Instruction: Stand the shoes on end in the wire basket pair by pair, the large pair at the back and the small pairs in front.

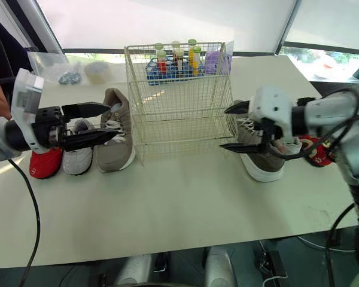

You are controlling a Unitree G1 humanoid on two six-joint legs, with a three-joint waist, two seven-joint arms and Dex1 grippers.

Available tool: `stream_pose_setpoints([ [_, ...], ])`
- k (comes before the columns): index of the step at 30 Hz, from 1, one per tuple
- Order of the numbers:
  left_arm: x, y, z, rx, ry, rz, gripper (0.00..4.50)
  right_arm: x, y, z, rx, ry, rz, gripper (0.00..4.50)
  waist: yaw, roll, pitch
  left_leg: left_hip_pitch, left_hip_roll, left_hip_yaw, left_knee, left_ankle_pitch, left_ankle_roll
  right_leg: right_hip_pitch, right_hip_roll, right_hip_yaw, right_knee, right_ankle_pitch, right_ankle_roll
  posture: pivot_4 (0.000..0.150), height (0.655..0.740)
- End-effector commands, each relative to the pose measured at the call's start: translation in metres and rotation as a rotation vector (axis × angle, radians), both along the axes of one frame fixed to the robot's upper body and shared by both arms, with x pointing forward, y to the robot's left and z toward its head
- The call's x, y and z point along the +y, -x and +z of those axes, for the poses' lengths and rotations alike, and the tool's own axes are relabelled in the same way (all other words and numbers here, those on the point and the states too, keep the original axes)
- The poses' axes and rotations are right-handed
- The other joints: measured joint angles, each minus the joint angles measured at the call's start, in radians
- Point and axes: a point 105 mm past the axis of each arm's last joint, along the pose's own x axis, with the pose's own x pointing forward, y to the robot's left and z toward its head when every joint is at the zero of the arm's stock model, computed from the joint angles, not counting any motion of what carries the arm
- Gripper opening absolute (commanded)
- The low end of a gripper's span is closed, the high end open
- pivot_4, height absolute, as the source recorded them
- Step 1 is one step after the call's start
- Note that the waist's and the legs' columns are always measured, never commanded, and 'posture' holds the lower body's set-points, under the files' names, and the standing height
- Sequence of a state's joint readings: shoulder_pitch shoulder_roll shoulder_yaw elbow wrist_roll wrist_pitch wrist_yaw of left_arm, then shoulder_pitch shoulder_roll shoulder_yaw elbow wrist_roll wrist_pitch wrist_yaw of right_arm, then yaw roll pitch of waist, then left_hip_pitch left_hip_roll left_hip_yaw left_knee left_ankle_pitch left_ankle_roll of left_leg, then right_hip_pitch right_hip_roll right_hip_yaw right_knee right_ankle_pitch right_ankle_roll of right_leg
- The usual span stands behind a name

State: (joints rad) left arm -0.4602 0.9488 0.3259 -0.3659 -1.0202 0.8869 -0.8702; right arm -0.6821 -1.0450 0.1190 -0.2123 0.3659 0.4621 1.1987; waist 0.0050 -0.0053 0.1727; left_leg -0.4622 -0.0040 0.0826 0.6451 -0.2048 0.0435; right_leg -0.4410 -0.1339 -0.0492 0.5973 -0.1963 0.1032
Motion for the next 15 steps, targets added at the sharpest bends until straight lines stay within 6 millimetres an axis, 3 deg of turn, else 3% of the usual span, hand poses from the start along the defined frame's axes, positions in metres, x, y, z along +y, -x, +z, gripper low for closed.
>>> stream_pose_setpoints([
  [1, -0.005, 0.002, 0.008, -0.049, 0.002, -0.008, 4.48, 0.006, -0.013, -0.012, -0.024, 0.073, 0.005, 4.5, 0.002, 0.0, 0.0, 0.0, 0.0, 0.0, 0.001, 0.0, 0.0, 0.0, 0.0, 0.0, 0.0, 0.0, 0.0, 0.15, 0.7347],
  [7, -0.007, 0.002, 0.007, -0.057, 0.0, -0.002, 4.48, 0.014, -0.03, -0.03, -0.022, 0.12, -0.035, 4.5, 0.005, 0.0, 0.0, 0.0, 0.0, -0.001, 0.003, 0.0, 0.0, 0.002, 0.0, -0.001, 0.001, 0.0, 0.0, 0.15, 0.7347],
  [10, -0.009, 0.002, 0.007, -0.064, -0.002, 0.0, 4.5, 0.011, -0.038, -0.04, -0.031, 0.168, -0.077, 3.64, 0.005, 0.0, 0.0, 0.0, 0.0, -0.001, 0.003, 0.0, 0.0, 0.002, 0.0, -0.002, 0.001, 0.0, 0.0, 0.15, 0.7347],
  [13, -0.009, 0.001, 0.008, -0.067, -0.002, 0.0, 4.5, 0.015, -0.036, -0.043, -0.014, 0.17, -0.059, 2.24, 0.004, 0.0, 0.0, 0.0, 0.0, -0.001, 0.003, 0.0, 0.0, 0.003, 0.001, -0.003, 0.001, 0.0, 0.0, 0.15, 0.7347],
  [15, -0.009, 0.0, 0.008, -0.07, -0.003, 0.001, 4.5, 0.017, -0.034, -0.044, -0.007, 0.17, -0.042, 1.05, 0.005, 0.0, 0.0, 0.0, 0.0, -0.001, 0.003, 0.001, 0.0, 0.003, 0.001, -0.003, 0.002, 0.001, 0.002, 0.15, 0.7347],
])
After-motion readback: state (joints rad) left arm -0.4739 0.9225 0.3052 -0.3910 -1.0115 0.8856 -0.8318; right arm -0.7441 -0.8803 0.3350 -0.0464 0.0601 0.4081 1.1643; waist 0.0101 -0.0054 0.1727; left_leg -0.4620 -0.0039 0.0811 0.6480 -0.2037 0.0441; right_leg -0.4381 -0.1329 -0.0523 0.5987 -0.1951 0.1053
